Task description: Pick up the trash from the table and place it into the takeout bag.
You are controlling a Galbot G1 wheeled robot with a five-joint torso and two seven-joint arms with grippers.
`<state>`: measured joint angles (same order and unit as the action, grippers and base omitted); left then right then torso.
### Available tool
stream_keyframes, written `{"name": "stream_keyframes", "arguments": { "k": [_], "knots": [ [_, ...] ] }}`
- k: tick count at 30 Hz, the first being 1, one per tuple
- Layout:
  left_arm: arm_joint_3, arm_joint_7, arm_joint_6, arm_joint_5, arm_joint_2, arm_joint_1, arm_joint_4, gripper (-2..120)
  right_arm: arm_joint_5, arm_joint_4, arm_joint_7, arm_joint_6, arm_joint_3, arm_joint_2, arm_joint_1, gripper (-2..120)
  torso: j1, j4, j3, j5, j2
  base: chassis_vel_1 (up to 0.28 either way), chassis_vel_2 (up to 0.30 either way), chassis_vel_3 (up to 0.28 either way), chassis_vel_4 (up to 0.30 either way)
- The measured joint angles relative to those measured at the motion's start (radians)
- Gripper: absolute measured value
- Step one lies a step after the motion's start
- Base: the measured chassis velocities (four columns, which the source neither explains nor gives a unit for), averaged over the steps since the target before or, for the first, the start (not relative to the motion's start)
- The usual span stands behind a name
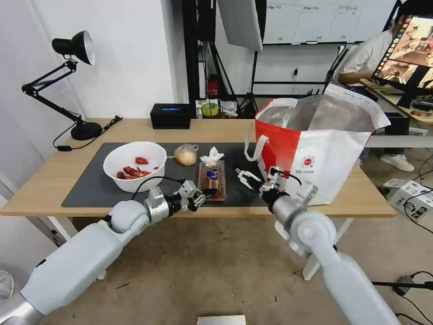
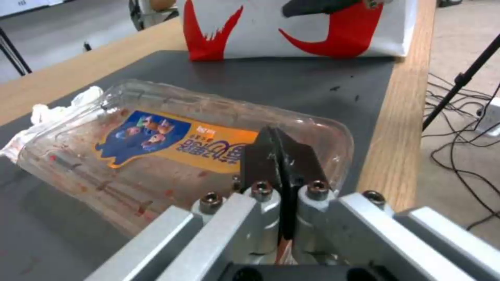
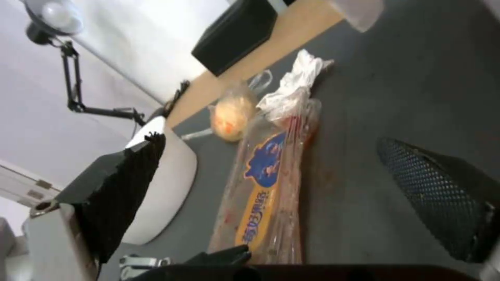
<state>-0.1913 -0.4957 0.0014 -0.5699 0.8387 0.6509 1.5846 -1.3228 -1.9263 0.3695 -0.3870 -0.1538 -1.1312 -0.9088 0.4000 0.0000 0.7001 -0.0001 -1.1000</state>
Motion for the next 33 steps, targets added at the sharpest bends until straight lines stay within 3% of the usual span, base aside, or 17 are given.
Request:
{"name": "stream_keyframes", "arguments": {
  "k": [12,33],
  "knots": [
    [0.000,0.004,-0.002,-0.011,-0.001,-0.003,0.000,0,-0.096,0.095,0.098,-0.088,0.071,-0.027,0.133,100,0.000,0.0001,0.000,0.0000,0.000,0.000,0.000,0.000,0.000],
    [-0.002,0.007,-0.018,-0.025,-0.014,0.000,0.003,0,-0.144,0.252,0.122,-0.215,0.163,-0.058,0.296,100,0.000,0.0000,0.000,0.0000,0.000,0.000,0.000,0.000,0.000]
  ]
}}
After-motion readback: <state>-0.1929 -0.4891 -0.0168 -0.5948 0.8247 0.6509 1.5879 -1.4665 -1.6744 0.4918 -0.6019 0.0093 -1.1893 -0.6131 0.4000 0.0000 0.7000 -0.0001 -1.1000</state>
